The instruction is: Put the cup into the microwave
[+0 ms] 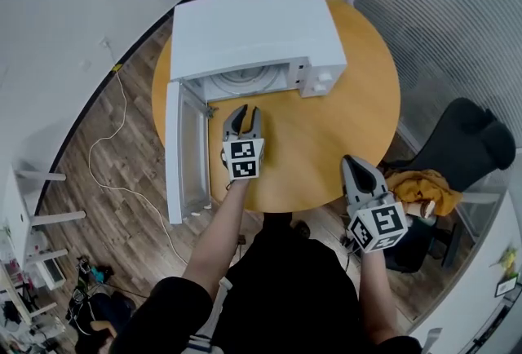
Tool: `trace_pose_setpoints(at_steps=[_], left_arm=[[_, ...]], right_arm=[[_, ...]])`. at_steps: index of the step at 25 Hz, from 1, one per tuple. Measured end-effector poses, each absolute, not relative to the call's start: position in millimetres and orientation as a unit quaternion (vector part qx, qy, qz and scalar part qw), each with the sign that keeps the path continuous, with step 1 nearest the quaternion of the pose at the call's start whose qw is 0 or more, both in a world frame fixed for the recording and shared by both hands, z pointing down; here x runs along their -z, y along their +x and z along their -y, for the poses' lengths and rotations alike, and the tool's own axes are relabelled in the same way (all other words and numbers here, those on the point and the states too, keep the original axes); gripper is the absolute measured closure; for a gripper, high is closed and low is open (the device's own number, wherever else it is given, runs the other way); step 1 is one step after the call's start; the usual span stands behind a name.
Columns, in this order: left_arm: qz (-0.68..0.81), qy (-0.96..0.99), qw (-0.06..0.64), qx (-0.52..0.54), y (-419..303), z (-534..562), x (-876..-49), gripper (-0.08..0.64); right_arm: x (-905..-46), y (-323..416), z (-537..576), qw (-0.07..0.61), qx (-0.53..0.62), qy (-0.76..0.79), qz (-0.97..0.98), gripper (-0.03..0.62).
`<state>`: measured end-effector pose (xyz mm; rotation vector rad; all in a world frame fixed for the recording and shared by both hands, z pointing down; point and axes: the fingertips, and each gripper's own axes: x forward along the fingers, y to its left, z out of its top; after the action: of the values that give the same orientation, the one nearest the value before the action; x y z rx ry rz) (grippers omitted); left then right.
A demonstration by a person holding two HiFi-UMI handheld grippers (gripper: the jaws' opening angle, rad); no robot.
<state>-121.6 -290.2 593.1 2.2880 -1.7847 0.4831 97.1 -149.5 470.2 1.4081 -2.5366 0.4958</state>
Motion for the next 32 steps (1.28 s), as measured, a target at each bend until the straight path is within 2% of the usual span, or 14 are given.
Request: trace_pose_setpoints(at_steps=[12,20,32], left_arm=[[0.592,0.786,0.079,-0.158,-70.3,186.9,-556.4,0.494],[0.589,0.79,0.065,-0.155,-44.7,116.9,-539.5,0.532],[0.589,0.793,0.068,-0.139,-24.7,46.5,-513.5,0.558]], right_arm=[[-454.6,123.3,66.4,0.073,-0.151,0.467,0.868,0.583],[-455.8,141.0,5.2,0.068,-0.147,0.463,0.872,0.583],[-454.9,145.5,-34.8,0.06,-0.136,0.439,0.886,0.583]])
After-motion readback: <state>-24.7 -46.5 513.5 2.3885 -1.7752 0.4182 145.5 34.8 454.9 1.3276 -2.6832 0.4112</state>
